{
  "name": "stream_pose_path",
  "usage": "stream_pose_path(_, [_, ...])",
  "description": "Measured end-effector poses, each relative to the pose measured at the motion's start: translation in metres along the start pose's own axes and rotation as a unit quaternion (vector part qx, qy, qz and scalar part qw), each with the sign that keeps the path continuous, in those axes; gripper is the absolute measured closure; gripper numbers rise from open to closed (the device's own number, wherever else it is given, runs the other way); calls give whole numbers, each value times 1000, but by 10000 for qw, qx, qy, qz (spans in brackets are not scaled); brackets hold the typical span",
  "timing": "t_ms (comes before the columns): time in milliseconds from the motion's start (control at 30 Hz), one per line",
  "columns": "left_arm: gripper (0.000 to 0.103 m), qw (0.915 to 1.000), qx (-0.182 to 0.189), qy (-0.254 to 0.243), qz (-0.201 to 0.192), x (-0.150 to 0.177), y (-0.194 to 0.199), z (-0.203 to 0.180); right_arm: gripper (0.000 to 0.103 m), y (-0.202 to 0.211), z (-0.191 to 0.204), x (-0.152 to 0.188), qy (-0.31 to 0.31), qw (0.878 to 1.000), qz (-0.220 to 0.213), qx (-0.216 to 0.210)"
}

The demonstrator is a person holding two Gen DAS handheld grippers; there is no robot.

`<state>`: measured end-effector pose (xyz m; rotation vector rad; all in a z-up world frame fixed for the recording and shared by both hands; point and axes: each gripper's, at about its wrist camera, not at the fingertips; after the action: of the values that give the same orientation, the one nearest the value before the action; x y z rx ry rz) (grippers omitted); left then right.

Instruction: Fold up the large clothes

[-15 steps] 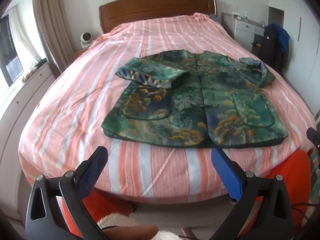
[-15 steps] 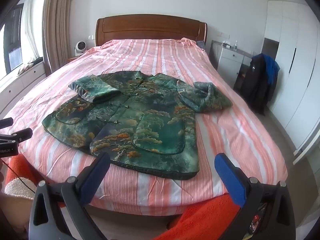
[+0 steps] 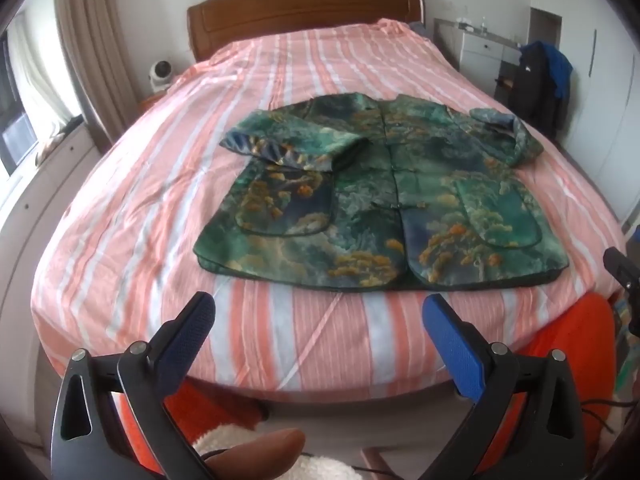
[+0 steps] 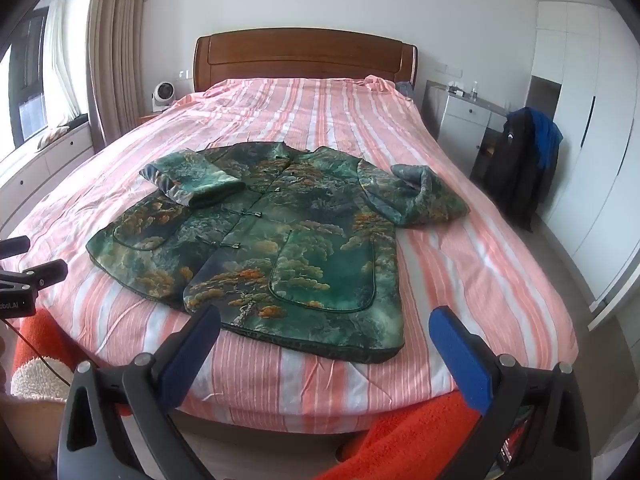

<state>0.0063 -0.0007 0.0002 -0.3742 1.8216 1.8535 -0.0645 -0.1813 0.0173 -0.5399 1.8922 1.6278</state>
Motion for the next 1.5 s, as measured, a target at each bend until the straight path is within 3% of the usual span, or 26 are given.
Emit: stream_pose_path(1500, [0, 9998, -167, -97, 74, 3, -11, -4, 0, -1, 3, -3, -97, 9999, -21, -27])
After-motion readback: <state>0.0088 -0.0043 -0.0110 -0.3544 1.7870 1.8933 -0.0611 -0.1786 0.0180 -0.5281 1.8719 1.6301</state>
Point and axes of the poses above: each gripper's, at about its wrist camera, not at the fingertips, and y roughly against the way its jaws point, z to its left, x to its underside, and after that the axes turned 8 degrees about z, right-handed
